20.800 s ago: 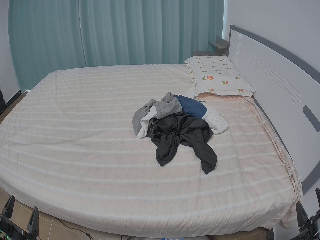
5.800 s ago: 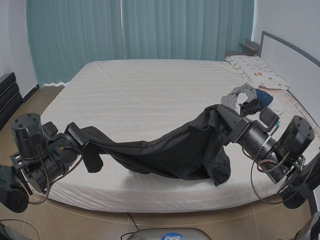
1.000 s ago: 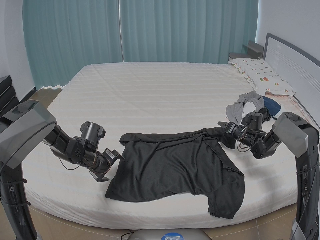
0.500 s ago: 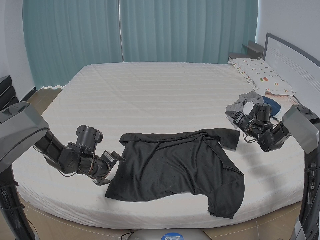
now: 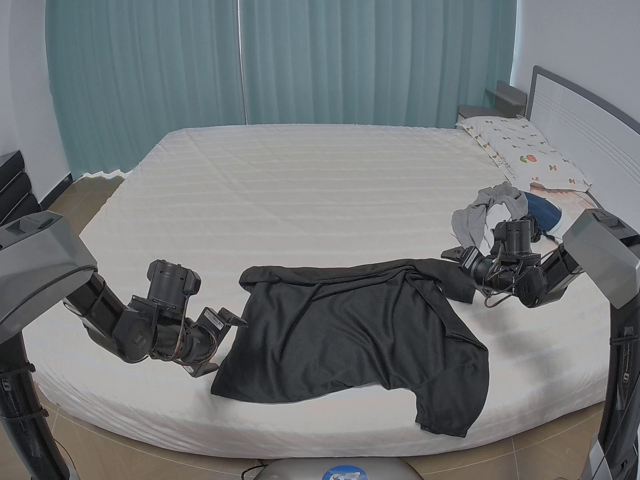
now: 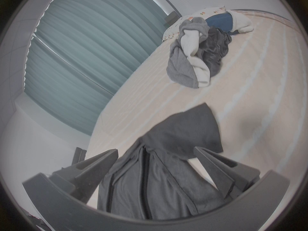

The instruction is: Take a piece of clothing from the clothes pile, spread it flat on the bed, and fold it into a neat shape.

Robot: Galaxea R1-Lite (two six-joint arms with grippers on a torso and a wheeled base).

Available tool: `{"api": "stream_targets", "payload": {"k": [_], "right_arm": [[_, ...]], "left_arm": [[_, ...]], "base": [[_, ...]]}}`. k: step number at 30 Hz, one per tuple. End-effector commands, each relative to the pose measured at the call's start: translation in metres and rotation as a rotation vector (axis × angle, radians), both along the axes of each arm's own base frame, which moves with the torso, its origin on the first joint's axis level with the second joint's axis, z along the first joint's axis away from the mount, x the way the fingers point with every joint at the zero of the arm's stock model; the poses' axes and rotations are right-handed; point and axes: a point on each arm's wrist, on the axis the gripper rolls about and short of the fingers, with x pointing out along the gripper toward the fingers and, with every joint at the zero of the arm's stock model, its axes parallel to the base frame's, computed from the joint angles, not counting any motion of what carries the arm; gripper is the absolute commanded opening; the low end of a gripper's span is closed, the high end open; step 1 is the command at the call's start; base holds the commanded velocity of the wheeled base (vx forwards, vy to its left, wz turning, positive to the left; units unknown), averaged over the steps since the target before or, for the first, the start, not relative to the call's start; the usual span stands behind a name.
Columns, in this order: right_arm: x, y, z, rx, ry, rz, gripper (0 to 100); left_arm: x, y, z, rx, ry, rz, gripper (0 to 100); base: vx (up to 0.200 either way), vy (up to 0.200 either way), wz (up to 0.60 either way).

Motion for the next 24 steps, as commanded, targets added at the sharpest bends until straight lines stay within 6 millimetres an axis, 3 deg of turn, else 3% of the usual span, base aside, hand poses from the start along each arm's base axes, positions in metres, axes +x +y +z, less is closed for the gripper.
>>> {"api": "stream_targets", "payload": {"k": [1,11,24], "right_arm": [[-0.023,0.019,-0.015,-0.148,0.053,0.024,100],[-0.040,0.034,-0.038,-0.236,0.086,0.069,100],[-0.024,0.040,-0.065,-0.337,0.088,0.066,100]], "left_arm": [[-0.008,0.004,-0.009,0.008,0.006,0.007,100],[-0.008,0.004,-0.009,0.004,0.000,0.007,100],[-0.008,0.004,-0.007,-0.002,-0.003,0.005,100]], "base": [[0.000,0.000,0.00],[0.000,0.000,0.00],[0.000,0.000,0.00]]}}
